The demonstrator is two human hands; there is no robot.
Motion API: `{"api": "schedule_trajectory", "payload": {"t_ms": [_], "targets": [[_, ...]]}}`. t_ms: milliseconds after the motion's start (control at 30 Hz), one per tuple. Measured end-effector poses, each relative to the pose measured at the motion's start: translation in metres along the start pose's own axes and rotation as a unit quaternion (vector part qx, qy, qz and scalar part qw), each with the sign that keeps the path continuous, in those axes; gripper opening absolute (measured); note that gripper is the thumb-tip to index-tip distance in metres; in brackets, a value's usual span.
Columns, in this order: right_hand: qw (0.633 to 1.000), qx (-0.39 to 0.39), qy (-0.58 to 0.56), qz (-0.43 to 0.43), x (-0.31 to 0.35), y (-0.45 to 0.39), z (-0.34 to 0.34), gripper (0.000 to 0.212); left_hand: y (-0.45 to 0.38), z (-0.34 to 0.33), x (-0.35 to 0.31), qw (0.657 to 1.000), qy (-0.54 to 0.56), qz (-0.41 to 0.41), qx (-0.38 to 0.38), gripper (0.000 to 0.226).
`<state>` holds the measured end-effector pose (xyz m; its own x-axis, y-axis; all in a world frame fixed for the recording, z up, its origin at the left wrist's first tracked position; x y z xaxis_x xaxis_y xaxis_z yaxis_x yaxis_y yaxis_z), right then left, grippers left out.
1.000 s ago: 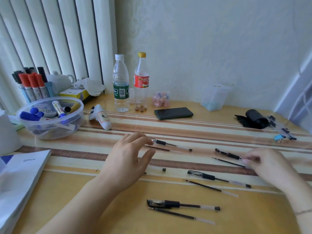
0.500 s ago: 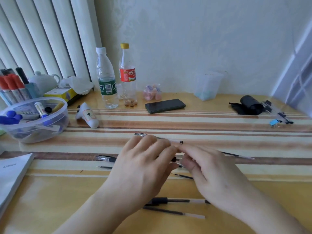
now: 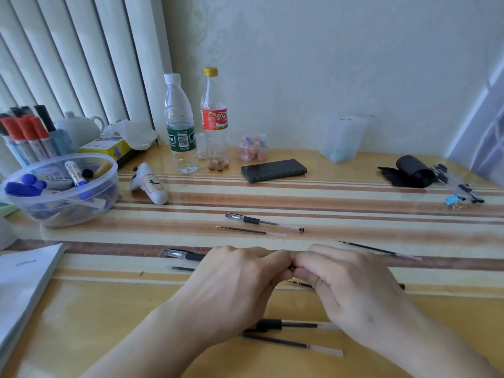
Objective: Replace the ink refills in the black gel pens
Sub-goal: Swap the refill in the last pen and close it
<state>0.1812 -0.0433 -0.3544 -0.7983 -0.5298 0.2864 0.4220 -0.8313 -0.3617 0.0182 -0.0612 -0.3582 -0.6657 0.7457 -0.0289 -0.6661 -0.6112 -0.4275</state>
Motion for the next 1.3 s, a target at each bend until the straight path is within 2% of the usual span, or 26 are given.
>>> {"api": "schedule_trajectory", "payload": {"t_ms": [100,200,367,500,600,667,733,900,1067,1167,1300], "targets": [[1.0,-0.022,0.009,0.015,0.001,0.0,0.001,0.03,0.002,0.001,0.004,1.0,-0.019,0.01,0.006,0.038],[0.999,-0.036,0.013,0.023,-0.001,0.0,0.002,0.03,0.005,0.002,0.009,0.999,0.01,0.034,0.006,0.044],[0.997,-0.034,-0.061,-0.034,-0.013,0.001,0.003,0.027,0.008,0.009,0.013,0.997,0.051,0.039,-0.05,0.024],[0.997,-0.033,-0.064,-0.029,-0.01,0.002,0.0,0.032,0.01,0.005,0.014,0.994,0.061,0.05,-0.077,0.031],[0.994,-0.105,-0.036,-0.013,-0.005,0.002,0.002,0.014,0.01,0.002,0.016,0.986,0.116,0.068,-0.1,0.037],[0.986,-0.16,-0.037,0.006,-0.003,0.005,0.003,0.009,0.011,0.002,0.017,0.981,0.138,0.074,-0.113,0.039],[0.982,-0.18,-0.057,0.009,-0.002,0.005,0.003,0.007,0.011,0.002,0.018,0.979,0.143,0.081,-0.121,0.038],[0.993,-0.063,-0.086,-0.052,-0.008,0.001,-0.004,0.033,0.012,0.002,0.018,0.981,0.127,0.074,-0.129,0.042],[0.991,-0.082,-0.091,-0.062,-0.013,0.001,-0.004,0.008,0.013,-0.001,0.019,0.98,0.141,0.068,-0.124,0.04],[0.986,-0.083,-0.11,-0.092,-0.016,0.0,-0.003,0.024,0.014,-0.002,0.024,0.976,0.154,0.078,-0.133,0.044],[0.99,-0.054,-0.101,-0.077,-0.017,0.0,-0.001,0.036,0.013,-0.001,0.024,0.974,0.155,0.081,-0.142,0.026]]}}
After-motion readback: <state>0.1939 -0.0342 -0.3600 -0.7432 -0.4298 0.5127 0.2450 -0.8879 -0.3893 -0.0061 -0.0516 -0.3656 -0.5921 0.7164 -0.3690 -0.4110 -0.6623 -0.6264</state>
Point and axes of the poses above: each hand's wrist, its own y-axis away from the middle knuckle, its own z-axis out of the back of the hand, x = y × z, the point moved 3 cm from there along -y, towards the middle knuckle, and after that the axes turned 14 degrees about -z, right-handed, at the moved point
